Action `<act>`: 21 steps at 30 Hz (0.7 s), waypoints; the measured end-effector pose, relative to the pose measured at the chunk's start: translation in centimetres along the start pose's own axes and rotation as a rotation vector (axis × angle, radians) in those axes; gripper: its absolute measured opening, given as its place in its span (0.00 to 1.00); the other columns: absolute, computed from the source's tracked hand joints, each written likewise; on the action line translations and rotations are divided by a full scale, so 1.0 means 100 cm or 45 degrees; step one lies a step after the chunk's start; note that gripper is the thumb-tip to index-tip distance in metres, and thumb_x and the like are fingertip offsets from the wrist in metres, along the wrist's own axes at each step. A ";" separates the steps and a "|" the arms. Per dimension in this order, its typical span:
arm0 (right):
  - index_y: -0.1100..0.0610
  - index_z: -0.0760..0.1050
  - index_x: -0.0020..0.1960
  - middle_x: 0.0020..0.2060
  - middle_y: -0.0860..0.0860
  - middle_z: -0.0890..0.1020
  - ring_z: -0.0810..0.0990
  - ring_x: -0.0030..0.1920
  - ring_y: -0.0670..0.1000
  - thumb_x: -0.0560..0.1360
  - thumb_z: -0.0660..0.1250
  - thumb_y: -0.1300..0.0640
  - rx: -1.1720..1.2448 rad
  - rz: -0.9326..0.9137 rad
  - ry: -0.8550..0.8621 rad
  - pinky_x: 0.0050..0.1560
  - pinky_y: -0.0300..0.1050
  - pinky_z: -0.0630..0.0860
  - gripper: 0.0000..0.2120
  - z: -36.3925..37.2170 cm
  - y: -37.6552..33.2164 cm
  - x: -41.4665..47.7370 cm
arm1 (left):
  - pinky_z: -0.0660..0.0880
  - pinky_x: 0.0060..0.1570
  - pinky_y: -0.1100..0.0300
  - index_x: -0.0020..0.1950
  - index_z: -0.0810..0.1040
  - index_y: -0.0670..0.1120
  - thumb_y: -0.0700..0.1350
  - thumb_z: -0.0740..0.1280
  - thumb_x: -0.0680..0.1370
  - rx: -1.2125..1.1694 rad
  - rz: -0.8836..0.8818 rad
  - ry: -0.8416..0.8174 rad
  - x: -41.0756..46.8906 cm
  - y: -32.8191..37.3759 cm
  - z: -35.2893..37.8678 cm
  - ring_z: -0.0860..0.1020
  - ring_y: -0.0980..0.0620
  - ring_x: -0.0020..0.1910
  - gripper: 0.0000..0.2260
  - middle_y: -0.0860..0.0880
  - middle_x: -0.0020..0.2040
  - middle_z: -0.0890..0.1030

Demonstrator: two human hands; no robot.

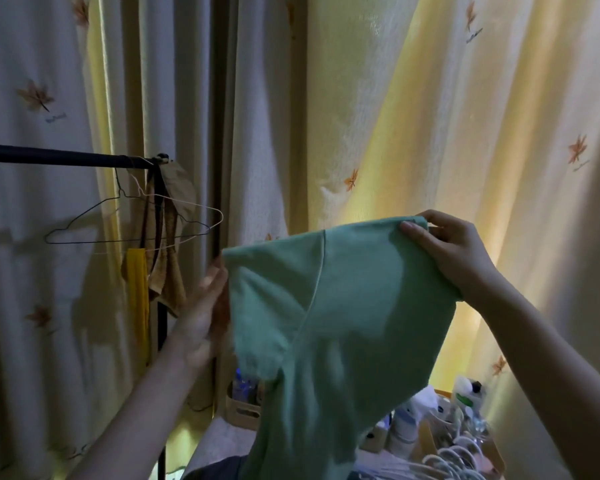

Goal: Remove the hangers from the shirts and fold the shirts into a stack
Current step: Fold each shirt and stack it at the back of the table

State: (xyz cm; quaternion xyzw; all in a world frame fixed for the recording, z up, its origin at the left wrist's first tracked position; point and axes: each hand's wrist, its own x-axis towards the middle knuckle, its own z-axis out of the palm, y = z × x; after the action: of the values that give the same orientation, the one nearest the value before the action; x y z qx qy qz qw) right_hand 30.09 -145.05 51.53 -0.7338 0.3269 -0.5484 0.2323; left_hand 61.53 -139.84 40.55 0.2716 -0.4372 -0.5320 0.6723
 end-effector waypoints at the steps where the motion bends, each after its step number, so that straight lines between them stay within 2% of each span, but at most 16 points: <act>1: 0.51 0.81 0.45 0.36 0.49 0.85 0.83 0.33 0.46 0.72 0.69 0.44 0.024 0.021 0.032 0.29 0.37 0.76 0.11 0.004 0.000 0.003 | 0.80 0.40 0.52 0.54 0.83 0.46 0.64 0.65 0.69 -0.094 -0.185 0.051 -0.004 -0.024 0.000 0.83 0.45 0.46 0.26 0.44 0.48 0.84; 3: 0.51 0.81 0.44 0.36 0.48 0.85 0.82 0.33 0.44 0.72 0.69 0.44 0.020 0.060 0.072 0.29 0.36 0.76 0.10 0.010 0.005 0.007 | 0.80 0.45 0.52 0.54 0.83 0.43 0.71 0.55 0.69 -0.210 -0.478 -0.010 -0.020 -0.073 0.000 0.82 0.44 0.49 0.36 0.41 0.49 0.84; 5: 0.49 0.81 0.43 0.36 0.46 0.85 0.82 0.33 0.42 0.72 0.69 0.44 -0.030 0.104 0.054 0.29 0.35 0.75 0.10 0.014 0.015 0.007 | 0.78 0.54 0.55 0.64 0.77 0.42 0.69 0.50 0.74 -0.222 -0.524 -0.112 -0.032 -0.103 -0.001 0.78 0.44 0.60 0.37 0.40 0.60 0.80; 6: 0.48 0.81 0.43 0.35 0.45 0.84 0.82 0.34 0.41 0.72 0.69 0.43 -0.050 0.131 0.040 0.30 0.34 0.75 0.09 0.015 0.021 0.006 | 0.78 0.54 0.56 0.65 0.76 0.41 0.65 0.54 0.77 -0.152 -0.476 -0.119 -0.033 -0.110 -0.002 0.77 0.44 0.62 0.32 0.40 0.62 0.79; 8: 0.48 0.81 0.43 0.35 0.44 0.84 0.82 0.33 0.41 0.69 0.69 0.41 -0.036 0.196 0.024 0.30 0.35 0.76 0.11 0.014 0.030 0.004 | 0.80 0.44 0.59 0.61 0.78 0.40 0.53 0.67 0.74 0.035 -0.349 -0.034 -0.027 -0.112 0.001 0.82 0.45 0.53 0.21 0.41 0.55 0.83; 9: 0.48 0.81 0.43 0.34 0.44 0.84 0.82 0.33 0.41 0.68 0.69 0.40 -0.021 0.229 0.019 0.30 0.36 0.76 0.13 0.013 0.033 0.003 | 0.80 0.40 0.60 0.59 0.78 0.41 0.48 0.70 0.71 0.099 -0.301 0.042 -0.024 -0.111 0.003 0.83 0.46 0.49 0.19 0.41 0.52 0.84; 13: 0.49 0.81 0.45 0.41 0.47 0.84 0.82 0.43 0.49 0.71 0.68 0.41 -0.058 0.175 -0.020 0.39 0.44 0.79 0.11 0.007 0.043 0.000 | 0.80 0.39 0.61 0.59 0.74 0.50 0.38 0.72 0.70 0.211 -0.057 0.248 -0.015 -0.109 -0.004 0.84 0.48 0.47 0.19 0.41 0.52 0.83; 14: 0.49 0.80 0.45 0.42 0.48 0.83 0.82 0.45 0.50 0.72 0.67 0.42 -0.071 0.142 -0.046 0.41 0.45 0.80 0.11 0.007 0.044 -0.001 | 0.80 0.41 0.60 0.59 0.73 0.55 0.37 0.72 0.70 0.258 -0.017 0.254 -0.014 -0.109 -0.006 0.84 0.48 0.48 0.22 0.42 0.54 0.82; 16: 0.51 0.79 0.48 0.45 0.49 0.83 0.82 0.48 0.52 0.73 0.67 0.43 -0.073 0.121 -0.069 0.44 0.49 0.81 0.12 0.010 0.046 0.000 | 0.81 0.47 0.57 0.60 0.73 0.63 0.41 0.73 0.69 0.457 0.030 0.132 -0.008 -0.106 -0.013 0.81 0.48 0.54 0.25 0.48 0.57 0.79; 19: 0.53 0.77 0.48 0.47 0.51 0.84 0.83 0.49 0.52 0.73 0.66 0.43 -0.060 0.126 -0.071 0.45 0.50 0.82 0.14 0.017 0.051 0.006 | 0.76 0.57 0.60 0.52 0.79 0.67 0.47 0.78 0.65 0.873 -0.040 -0.072 0.005 -0.100 -0.024 0.77 0.53 0.59 0.21 0.57 0.59 0.78; 21: 0.53 0.76 0.48 0.45 0.52 0.84 0.83 0.46 0.54 0.74 0.65 0.44 -0.079 0.142 -0.063 0.41 0.48 0.82 0.12 0.027 0.058 0.009 | 0.74 0.55 0.65 0.52 0.78 0.66 0.47 0.79 0.65 1.140 -0.121 -0.111 0.016 -0.102 -0.031 0.75 0.56 0.58 0.21 0.60 0.57 0.77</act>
State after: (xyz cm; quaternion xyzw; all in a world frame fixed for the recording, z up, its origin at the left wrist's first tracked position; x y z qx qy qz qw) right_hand 31.56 -149.68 47.29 -0.7345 0.3782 -0.5060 0.2478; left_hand 59.43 -144.64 31.08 0.5328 -0.6392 -0.3317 0.4444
